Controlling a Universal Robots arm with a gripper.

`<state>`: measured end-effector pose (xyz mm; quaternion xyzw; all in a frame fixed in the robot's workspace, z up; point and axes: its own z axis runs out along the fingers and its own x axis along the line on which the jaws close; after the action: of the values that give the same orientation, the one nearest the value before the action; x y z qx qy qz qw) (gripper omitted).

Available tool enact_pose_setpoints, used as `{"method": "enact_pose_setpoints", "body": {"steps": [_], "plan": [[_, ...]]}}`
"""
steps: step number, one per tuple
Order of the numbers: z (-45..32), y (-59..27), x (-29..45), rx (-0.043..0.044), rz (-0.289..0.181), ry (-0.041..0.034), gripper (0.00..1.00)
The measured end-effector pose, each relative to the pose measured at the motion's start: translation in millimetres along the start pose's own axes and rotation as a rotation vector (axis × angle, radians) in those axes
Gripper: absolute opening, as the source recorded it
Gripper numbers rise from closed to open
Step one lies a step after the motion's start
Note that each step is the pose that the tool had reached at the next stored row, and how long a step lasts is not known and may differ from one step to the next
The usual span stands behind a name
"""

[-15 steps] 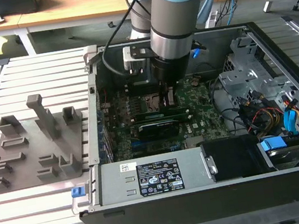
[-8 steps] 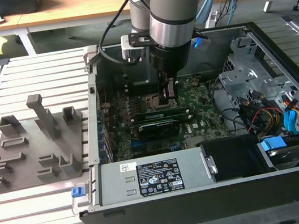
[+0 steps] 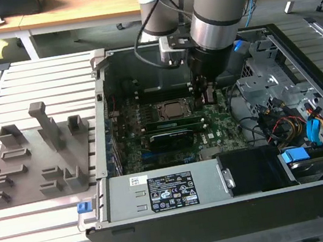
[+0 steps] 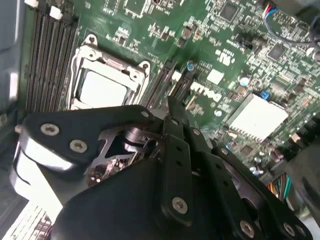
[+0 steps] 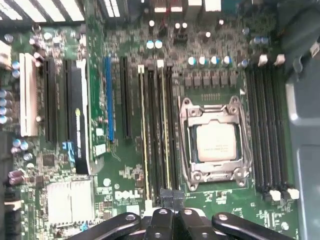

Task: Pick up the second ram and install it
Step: 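Press down the second ram until it locks into place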

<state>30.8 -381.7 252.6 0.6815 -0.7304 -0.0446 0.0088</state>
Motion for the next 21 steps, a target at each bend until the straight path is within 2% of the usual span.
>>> {"method": "enact_pose_setpoints", "body": {"steps": [3, 4, 8, 10, 12, 14, 16, 17, 19, 20, 21], "plan": [[18.8, -1.5, 0.9, -0.0001, 0.000, 0.0000, 0.11], [21.6, -1.7, 1.0, -0.0001, 0.000, -0.0001, 0.11], [24.1, -1.9, 1.2, -0.0002, 0.000, 0.0004, 0.11], [20.8, -1.7, 0.8, 0.0004, 0.000, -0.0004, 0.11], [14.3, -0.4, 0.7, 0.0010, 0.000, 0.0013, 0.11], [15.3, 13.6, 1.8, 0.0044, 0.000, 0.0013, 0.11], [16.0, 22.4, 2.4, 0.0061, 0.000, 0.0011, 0.11], [16.7, 31.7, 3.1, 0.0077, 0.000, 0.0013, 0.11], [17.6, 42.4, 3.8, 0.0095, 0.000, 0.0011, 0.11], [18.7, 52.3, 4.5, 0.0114, 0.000, 0.0007, 0.11], [19.4, 58.4, 4.9, 0.0124, -0.001, 0.0006, 0.11]]}}
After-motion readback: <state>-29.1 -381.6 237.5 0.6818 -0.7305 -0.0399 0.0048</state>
